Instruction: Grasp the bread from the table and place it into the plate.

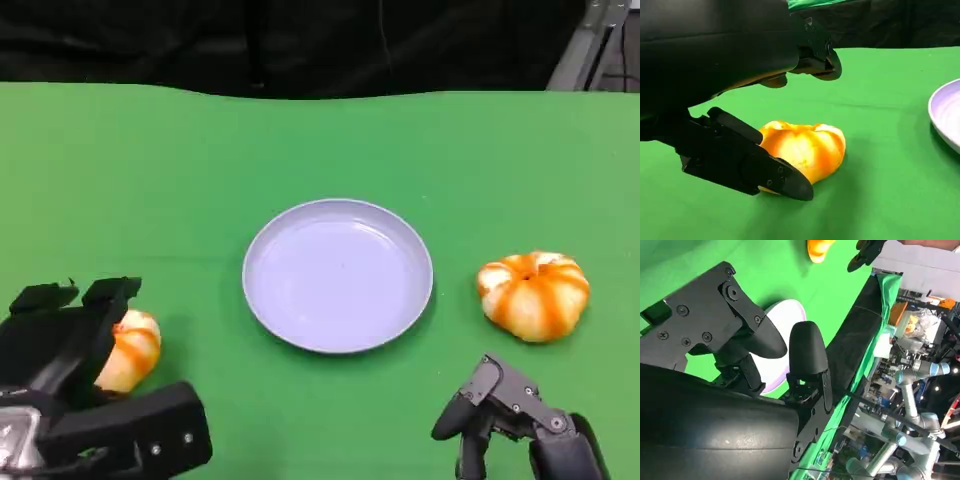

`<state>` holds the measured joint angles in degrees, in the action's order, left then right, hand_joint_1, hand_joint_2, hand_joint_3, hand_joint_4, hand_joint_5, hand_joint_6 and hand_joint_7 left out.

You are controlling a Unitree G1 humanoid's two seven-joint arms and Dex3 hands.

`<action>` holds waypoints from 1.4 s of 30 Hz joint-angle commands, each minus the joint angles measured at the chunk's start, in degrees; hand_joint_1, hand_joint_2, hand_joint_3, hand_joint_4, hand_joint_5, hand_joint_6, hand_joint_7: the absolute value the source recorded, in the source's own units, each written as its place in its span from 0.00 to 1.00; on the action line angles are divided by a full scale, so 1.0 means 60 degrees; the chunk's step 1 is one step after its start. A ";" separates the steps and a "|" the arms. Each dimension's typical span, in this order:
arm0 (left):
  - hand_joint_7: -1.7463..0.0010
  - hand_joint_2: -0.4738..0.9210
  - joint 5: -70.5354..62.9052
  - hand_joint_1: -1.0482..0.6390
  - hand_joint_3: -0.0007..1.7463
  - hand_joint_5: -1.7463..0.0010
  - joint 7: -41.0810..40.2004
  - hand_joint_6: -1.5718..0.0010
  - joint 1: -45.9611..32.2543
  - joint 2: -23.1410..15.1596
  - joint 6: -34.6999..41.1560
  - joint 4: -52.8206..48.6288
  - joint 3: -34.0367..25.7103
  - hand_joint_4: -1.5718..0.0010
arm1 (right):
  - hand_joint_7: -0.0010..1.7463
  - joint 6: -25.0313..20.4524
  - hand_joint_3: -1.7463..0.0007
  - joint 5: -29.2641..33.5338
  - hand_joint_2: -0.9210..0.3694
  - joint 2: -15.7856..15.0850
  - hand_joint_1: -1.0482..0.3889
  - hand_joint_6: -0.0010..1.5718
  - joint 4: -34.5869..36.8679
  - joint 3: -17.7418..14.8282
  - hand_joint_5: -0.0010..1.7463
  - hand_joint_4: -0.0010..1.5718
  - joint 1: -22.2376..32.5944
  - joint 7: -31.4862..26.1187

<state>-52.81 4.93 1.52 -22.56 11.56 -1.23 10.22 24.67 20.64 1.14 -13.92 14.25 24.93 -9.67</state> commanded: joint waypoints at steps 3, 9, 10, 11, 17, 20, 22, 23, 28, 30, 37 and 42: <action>0.94 0.99 0.0309 0.32 0.00 0.72 0.0097 0.87 0.2143 0.0136 0.0547 -0.4535 0.0765 0.99 | 1.00 0.0009 0.09 -0.0317 0.38 -0.0055 0.67 0.36 -0.0094 0.0033 1.00 0.53 0.0136 0.0109; 0.90 0.98 0.1241 0.40 0.01 0.58 -0.1074 0.54 0.2305 0.0067 -0.0348 -0.5330 0.0798 0.66 | 1.00 -0.0058 0.10 -0.0261 0.38 -0.0065 0.68 0.35 -0.0153 0.0006 1.00 0.53 0.0177 0.0110; 0.85 0.98 0.1332 0.43 0.01 0.46 -0.1619 0.42 0.2264 0.0015 -0.0770 -0.5430 0.0797 0.56 | 1.00 -0.0067 0.10 -0.0259 0.39 -0.0058 0.67 0.35 -0.0150 0.0009 1.00 0.53 0.0177 0.0109; 0.75 0.98 0.1387 0.45 0.01 0.33 -0.2256 0.35 0.2223 -0.0033 -0.1218 -0.5538 0.0811 0.50 | 1.00 -0.0063 0.10 -0.0238 0.39 -0.0051 0.67 0.36 -0.0146 0.0011 1.00 0.54 0.0169 0.0095; 0.01 0.66 0.1431 0.52 0.59 0.00 -0.5143 0.52 0.2285 -0.0172 -0.3223 -0.6187 0.0972 0.37 | 1.00 -0.0079 0.10 -0.0223 0.39 -0.0071 0.67 0.36 -0.0146 -0.0010 1.00 0.54 0.0141 0.0110; 0.00 0.52 0.1150 0.56 0.74 0.00 -0.6971 0.50 0.2403 -0.0223 -0.4126 -0.6411 0.1094 0.37 | 0.99 -0.0057 0.10 -0.0151 0.39 -0.0064 0.67 0.36 -0.0140 -0.0004 1.00 0.54 0.0138 0.0070; 0.00 0.50 0.1000 0.58 0.76 0.00 -0.7946 0.48 0.2473 -0.0206 -0.4640 -0.6270 0.1139 0.35 | 0.99 -0.0053 0.10 -0.0217 0.39 -0.0047 0.68 0.36 -0.0135 0.0020 1.00 0.53 0.0136 0.0095; 0.00 0.48 0.0910 0.59 0.78 0.00 -0.8358 0.48 0.2524 -0.0190 -0.4846 -0.6138 0.1176 0.35 | 0.99 -0.0076 0.10 -0.0273 0.39 -0.0040 0.68 0.36 -0.0147 0.0035 1.00 0.53 0.0139 0.0128; 0.00 0.46 0.0986 0.56 0.89 0.00 -0.8583 0.46 0.2728 -0.0085 -0.5593 -0.5322 0.1298 0.33 | 1.00 -0.0040 0.09 -0.0250 0.39 -0.0025 0.68 0.36 -0.0063 0.0061 1.00 0.53 0.0087 0.0103; 0.00 0.47 0.1085 0.55 0.92 0.00 -0.8309 0.47 0.2787 0.0017 -0.5772 -0.4931 0.1343 0.34 | 1.00 -0.0049 0.09 -0.0280 0.39 -0.0016 0.68 0.36 -0.0065 0.0072 1.00 0.53 0.0089 0.0118; 0.00 0.47 0.1057 0.53 0.88 0.00 -0.7412 0.45 0.3891 0.1166 -0.5757 -0.4822 0.1861 0.32 | 1.00 -0.0129 0.08 -0.0401 0.40 0.0004 0.69 0.36 -0.0169 0.0173 1.00 0.53 0.0203 0.0215; 0.00 0.43 0.0811 0.54 0.90 0.00 -0.7578 0.45 0.5036 0.1843 -0.5866 -0.6117 0.2362 0.32 | 1.00 -0.0181 0.08 -0.0310 0.39 0.0004 0.69 0.36 -0.0239 0.0240 1.00 0.52 0.0254 0.0209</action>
<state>-47.54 -40.00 28.63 -12.17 -23.26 -34.02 23.31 24.23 19.17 1.39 -14.55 15.92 26.00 -8.36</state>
